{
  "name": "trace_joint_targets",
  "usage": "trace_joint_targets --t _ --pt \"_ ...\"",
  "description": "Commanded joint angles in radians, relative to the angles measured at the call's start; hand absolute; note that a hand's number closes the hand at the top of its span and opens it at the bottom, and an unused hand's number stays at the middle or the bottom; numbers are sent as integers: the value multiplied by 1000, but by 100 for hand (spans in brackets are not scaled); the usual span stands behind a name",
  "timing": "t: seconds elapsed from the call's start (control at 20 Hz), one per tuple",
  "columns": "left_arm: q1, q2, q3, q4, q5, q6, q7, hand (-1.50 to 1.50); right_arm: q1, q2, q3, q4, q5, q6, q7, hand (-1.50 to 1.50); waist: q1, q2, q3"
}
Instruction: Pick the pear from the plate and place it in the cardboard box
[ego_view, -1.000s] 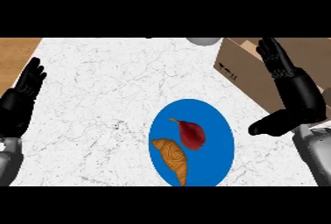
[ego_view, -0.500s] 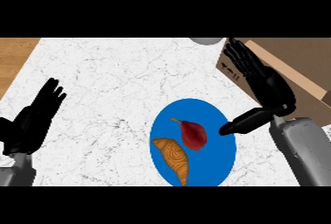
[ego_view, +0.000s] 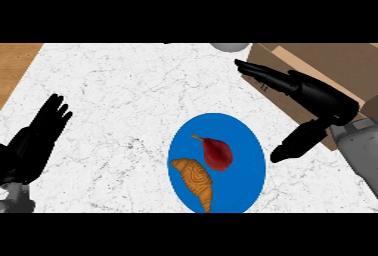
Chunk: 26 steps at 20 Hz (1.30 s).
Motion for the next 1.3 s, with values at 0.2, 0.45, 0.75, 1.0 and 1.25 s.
trace_joint_targets --t 0.2,0.45,0.75,1.0,1.25 --pt "-5 8 24 -15 14 0 32 0 -154 -28 199 -119 223 116 350 -150 -5 -2 -1" --pt "11 0 27 -14 -3 -22 9 0 -174 81 256 -129 235 215 542 -150 -7 3 1" --pt "12 -34 41 -19 -9 -26 10 0 -132 116 203 -122 194 361 635 -150 -13 4 1" --pt "41 -46 41 -43 -43 -30 19 0 -153 138 156 -72 237 457 649 -150 -10 5 2" --pt "-52 -75 47 -10 -63 -6 69 0 -134 200 160 -33 353 469 603 -150 -10 6 2"
